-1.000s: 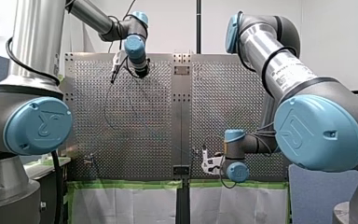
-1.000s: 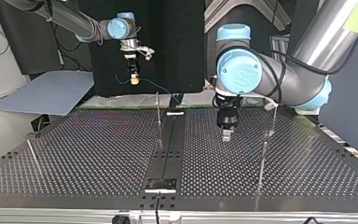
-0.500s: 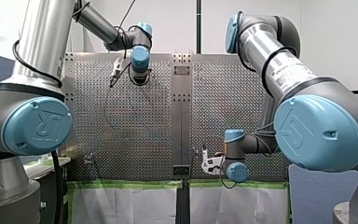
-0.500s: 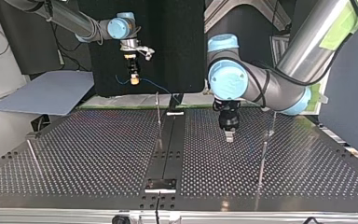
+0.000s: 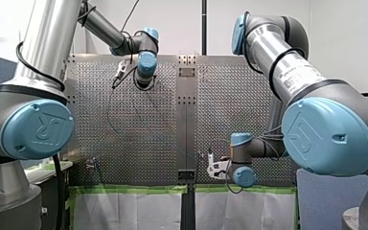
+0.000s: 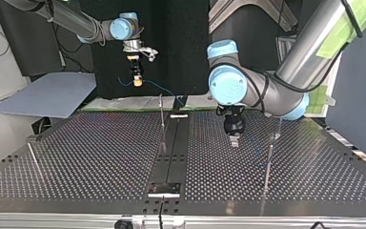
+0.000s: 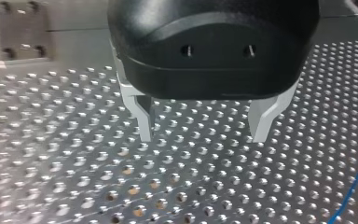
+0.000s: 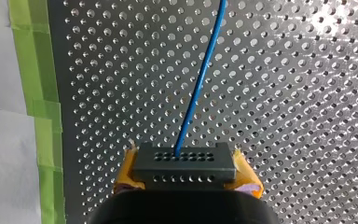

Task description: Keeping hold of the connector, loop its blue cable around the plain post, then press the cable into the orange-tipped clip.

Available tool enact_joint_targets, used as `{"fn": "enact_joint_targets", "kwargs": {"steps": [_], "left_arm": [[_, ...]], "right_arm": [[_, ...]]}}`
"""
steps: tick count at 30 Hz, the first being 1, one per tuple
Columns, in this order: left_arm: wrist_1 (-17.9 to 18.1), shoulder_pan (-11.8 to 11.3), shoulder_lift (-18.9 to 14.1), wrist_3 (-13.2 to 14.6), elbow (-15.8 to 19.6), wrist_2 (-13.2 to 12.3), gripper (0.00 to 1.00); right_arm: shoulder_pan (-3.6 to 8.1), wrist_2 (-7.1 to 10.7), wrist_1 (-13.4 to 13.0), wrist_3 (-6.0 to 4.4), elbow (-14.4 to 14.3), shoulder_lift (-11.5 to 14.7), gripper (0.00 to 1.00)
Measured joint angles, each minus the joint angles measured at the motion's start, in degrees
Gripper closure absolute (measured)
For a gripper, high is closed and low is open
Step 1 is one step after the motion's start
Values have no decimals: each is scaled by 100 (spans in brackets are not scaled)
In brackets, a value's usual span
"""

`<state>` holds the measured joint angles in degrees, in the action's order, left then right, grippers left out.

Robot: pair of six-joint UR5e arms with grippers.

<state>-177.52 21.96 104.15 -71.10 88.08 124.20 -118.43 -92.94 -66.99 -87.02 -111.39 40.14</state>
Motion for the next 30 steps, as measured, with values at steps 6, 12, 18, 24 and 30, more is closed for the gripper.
{"fn": "enact_joint_targets", "kwargs": {"steps": [6,12,18,24,30], "left_arm": [[96,31,285,185,-185,276,2],[342,16,351,367,-243,606,2],[489,-18,355,474,-320,848,2],[525,-7,357,588,-411,862,2],[563,-37,361,645,-434,889,2]], "right_arm": [[0,-2,9,6,0,0,100],[1,-5,6,6,2,-1,100],[1,-4,-3,-2,-1,2,100],[2,-3,-2,6,2,1,100],[1,-2,7,7,2,0,100]]}}
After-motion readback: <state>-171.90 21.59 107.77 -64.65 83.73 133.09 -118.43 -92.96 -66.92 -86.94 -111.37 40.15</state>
